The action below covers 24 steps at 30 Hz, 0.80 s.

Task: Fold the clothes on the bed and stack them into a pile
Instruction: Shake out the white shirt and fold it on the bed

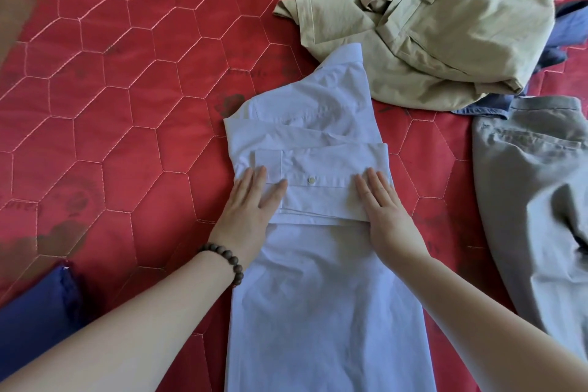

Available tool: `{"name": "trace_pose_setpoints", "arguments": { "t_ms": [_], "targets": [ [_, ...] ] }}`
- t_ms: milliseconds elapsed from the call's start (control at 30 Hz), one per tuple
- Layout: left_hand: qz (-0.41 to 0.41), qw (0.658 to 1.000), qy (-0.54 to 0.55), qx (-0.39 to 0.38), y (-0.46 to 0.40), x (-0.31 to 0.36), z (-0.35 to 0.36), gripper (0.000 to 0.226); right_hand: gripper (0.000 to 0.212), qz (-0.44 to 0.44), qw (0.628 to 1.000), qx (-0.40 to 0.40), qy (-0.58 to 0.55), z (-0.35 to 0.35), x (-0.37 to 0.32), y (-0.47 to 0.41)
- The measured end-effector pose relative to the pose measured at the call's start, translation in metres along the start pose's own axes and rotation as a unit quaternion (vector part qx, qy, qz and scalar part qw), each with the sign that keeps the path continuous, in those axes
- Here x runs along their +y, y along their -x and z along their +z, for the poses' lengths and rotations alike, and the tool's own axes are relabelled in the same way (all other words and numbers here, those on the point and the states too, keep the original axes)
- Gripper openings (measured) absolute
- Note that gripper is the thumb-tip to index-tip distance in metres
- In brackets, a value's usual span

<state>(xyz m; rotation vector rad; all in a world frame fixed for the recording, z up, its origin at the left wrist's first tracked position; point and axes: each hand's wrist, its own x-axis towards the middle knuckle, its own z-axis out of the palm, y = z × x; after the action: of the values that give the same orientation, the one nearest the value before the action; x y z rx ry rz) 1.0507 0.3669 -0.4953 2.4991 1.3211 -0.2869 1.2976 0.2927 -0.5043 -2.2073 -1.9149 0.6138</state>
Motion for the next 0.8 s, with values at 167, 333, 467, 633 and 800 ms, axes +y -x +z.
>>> {"name": "trace_pose_setpoints", "arguments": {
  "t_ms": [167, 333, 467, 633, 800],
  "targets": [
    [0.034, 0.992, 0.098, 0.067, 0.010, 0.002, -0.010, 0.062, 0.082, -0.006, 0.998, -0.067, -0.003, -0.009, 0.002, -0.001],
    [-0.172, 0.905, 0.319, 0.221, -0.023, 0.013, -0.031, 0.038, 0.067, -0.031, 0.996, -0.079, -0.043, -0.019, 0.004, -0.002],
    [-0.326, 0.823, 0.435, 0.163, -0.054, 0.010, -0.042, 0.045, 0.080, -0.001, 0.995, -0.082, -0.062, -0.018, -0.004, -0.005],
    [-0.264, 0.855, 0.412, 0.171, -0.052, -0.002, -0.042, 0.039, 0.065, 0.012, 0.997, -0.070, 0.024, -0.014, -0.010, -0.006],
    [-0.276, 0.869, 0.372, 0.174, -0.034, -0.013, -0.028, 0.031, 0.061, 0.006, 0.996, -0.009, 0.086, -0.013, -0.021, -0.012]
  ]
}}
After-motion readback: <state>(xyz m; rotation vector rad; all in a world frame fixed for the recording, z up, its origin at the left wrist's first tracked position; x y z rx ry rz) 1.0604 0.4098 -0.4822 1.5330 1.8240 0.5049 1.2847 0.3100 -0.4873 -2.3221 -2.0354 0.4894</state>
